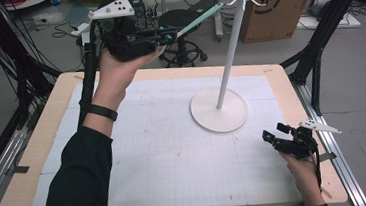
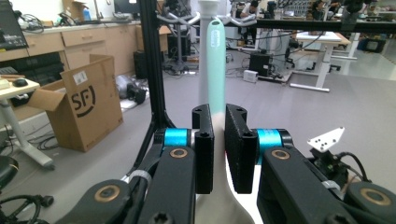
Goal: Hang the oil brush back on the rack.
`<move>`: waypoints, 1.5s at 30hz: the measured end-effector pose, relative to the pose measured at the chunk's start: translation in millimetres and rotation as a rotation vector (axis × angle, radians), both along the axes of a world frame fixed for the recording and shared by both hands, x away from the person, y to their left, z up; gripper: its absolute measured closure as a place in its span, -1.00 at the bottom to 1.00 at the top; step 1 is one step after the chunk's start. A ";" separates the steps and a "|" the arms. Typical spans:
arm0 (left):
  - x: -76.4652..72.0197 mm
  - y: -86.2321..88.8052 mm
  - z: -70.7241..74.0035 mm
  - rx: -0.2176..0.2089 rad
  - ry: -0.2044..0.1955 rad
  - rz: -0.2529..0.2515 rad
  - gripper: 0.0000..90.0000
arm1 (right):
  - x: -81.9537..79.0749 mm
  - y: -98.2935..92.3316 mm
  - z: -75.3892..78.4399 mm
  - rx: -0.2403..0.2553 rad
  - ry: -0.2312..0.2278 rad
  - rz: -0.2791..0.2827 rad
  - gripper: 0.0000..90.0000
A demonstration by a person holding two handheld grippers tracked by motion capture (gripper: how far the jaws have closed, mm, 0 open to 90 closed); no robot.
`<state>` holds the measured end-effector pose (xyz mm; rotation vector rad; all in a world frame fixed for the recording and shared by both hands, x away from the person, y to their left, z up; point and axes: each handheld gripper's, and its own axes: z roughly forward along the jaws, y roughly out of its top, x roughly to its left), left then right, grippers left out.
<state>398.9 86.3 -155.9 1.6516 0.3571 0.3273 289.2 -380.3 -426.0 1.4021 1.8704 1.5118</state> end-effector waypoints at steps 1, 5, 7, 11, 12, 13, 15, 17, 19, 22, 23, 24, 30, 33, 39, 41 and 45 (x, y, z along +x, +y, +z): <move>0.4 -1.2 1.4 0.001 0.000 0.001 0.83 | 0.0 -0.1 0.0 0.001 0.000 -0.001 -0.64; 0.6 -7.3 5.6 0.001 -0.013 0.001 0.83 | 0.2 -0.3 -0.3 0.003 0.001 -0.001 -0.64; 1.8 -9.8 6.0 0.003 -0.012 0.000 0.83 | 0.1 -0.4 -0.3 0.004 0.003 -0.001 -0.64; 3.5 -15.0 4.2 0.017 -0.015 0.007 0.83 | -0.6 -0.9 0.0 0.004 0.000 -0.002 -0.64; 3.9 -15.4 3.9 0.019 -0.016 0.010 0.83 | -0.6 -1.5 0.1 0.004 -0.002 -0.001 -0.64; 4.4 -16.2 3.5 0.017 -0.012 0.009 0.83 | -0.8 -1.7 0.2 0.007 0.000 -0.002 -0.64; 5.4 -16.7 3.1 0.018 -0.015 0.015 0.83 | -1.0 -2.4 0.3 0.007 -0.003 -0.004 -0.64; 5.9 -17.6 2.6 0.010 -0.012 0.012 0.83 | -1.0 -2.8 0.2 0.008 0.000 -0.006 -0.64; 6.0 -17.8 2.3 0.016 -0.016 0.009 0.83 | -1.1 -2.8 0.2 0.008 -0.001 -0.006 -0.64; 4.4 -16.6 3.4 0.011 -0.023 0.012 0.83 | -1.3 -3.0 0.5 0.009 0.001 -0.006 -0.64; 3.4 -15.7 4.2 0.004 -0.026 0.012 0.83 | -1.7 -3.1 0.5 0.013 0.005 -0.006 -0.64; 2.4 -14.7 5.2 0.003 -0.030 0.010 0.83 | -1.5 -3.4 0.4 0.011 0.002 -0.007 -0.64; -3.1 -11.3 8.6 0.004 -0.047 -0.002 0.83 | -1.8 -3.3 0.4 0.009 0.001 -0.006 -0.64; -5.2 -13.1 8.7 0.017 -0.056 -0.002 0.83 | -2.1 -2.7 0.8 0.010 0.005 -0.008 -0.64; -3.7 -16.4 5.5 0.041 -0.061 -0.001 0.83 | -2.1 -3.1 0.8 0.011 0.003 -0.008 -0.64; -4.1 -16.4 4.6 0.039 -0.063 -0.003 0.83 | -1.9 -3.4 0.7 0.013 0.000 -0.009 -0.64; -4.6 -15.2 3.3 0.047 -0.062 -0.003 0.83 | -1.9 -3.6 0.6 0.016 0.005 -0.011 -0.64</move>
